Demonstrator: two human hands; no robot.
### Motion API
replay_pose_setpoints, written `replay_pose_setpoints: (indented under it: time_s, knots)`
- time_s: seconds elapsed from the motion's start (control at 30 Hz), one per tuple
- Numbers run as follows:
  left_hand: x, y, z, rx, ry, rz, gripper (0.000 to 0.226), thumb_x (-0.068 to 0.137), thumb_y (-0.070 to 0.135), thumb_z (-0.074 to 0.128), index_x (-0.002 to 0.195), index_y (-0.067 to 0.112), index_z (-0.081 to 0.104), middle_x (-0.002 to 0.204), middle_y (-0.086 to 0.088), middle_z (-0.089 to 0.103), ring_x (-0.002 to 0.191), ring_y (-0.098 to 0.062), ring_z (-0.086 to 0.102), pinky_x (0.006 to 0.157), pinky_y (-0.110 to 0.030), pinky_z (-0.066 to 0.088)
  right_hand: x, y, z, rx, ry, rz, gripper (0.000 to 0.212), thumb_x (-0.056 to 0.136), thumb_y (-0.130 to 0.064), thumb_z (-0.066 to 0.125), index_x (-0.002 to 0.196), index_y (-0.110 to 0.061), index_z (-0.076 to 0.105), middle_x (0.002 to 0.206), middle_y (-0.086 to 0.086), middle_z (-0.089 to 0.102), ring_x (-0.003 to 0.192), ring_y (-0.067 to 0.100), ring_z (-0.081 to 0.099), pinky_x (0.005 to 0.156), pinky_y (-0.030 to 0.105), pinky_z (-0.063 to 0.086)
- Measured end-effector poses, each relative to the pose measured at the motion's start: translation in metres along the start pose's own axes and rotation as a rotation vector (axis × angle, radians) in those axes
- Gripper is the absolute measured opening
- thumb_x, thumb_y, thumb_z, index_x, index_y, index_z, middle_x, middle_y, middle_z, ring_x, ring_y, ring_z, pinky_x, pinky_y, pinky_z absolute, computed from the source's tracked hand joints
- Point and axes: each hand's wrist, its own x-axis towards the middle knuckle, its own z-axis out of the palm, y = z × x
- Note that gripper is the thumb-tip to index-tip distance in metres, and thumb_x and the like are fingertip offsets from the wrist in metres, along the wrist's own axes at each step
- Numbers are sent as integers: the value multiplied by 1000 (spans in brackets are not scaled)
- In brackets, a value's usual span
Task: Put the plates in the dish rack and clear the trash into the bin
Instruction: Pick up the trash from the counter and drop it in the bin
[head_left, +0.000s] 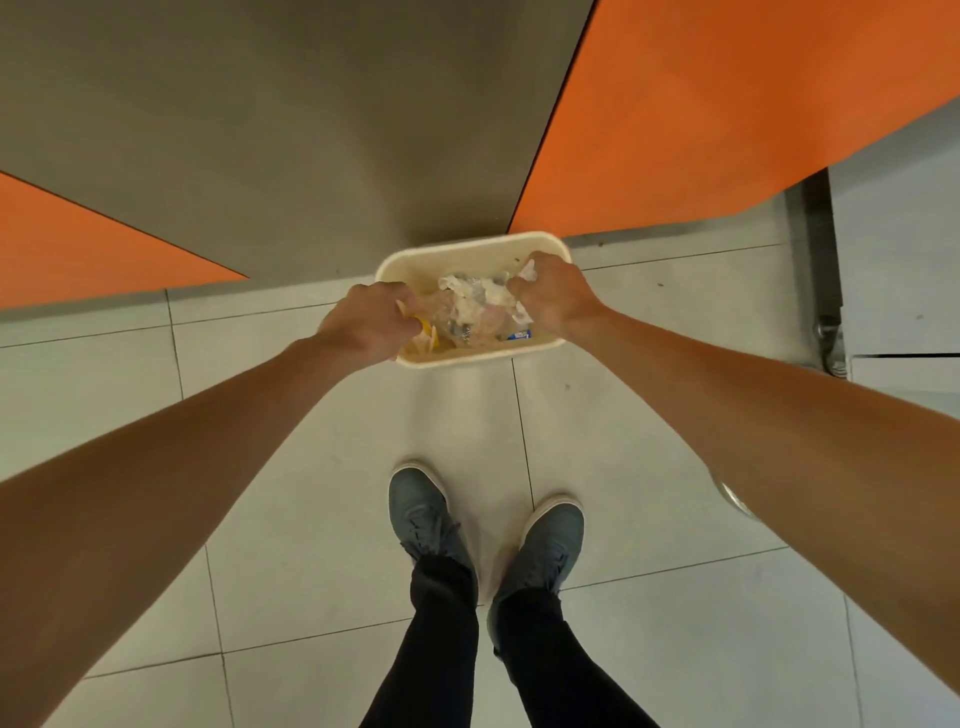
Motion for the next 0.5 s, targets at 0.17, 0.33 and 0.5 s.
replay_pose_setpoints:
  time_s: [0.17, 0.33, 0.5]
  knots:
    - [-6, 6, 2, -149, -27, 46, 23, 86, 18, 58, 107, 22, 63, 94, -2, 70, 74, -21, 69, 65, -26, 48, 3, -9, -6, 135, -140, 51, 81, 90, -50, 62, 151, -11, 25, 152, 8, 36, 136, 27, 40, 100, 30, 36]
    - [-23, 19, 2, -236, -13, 46, 26, 85, 14, 58, 111, 21, 62, 85, 0, 71, 63, -14, 64, 60, -21, 43, -14, -6, -25, -62, -148, 45, 58, 100, -42, 47, 145, -6, 36, 145, 13, 45, 130, 29, 45, 96, 29, 35]
    - [-50, 40, -5, -321, 27, 48, 18, 87, 14, 58, 102, 23, 65, 77, 2, 69, 55, -10, 58, 63, -23, 46, -45, -19, -46, -108, -163, -36, 29, 100, -21, 48, 119, -4, 63, 121, 14, 62, 100, 24, 56, 78, 26, 39]
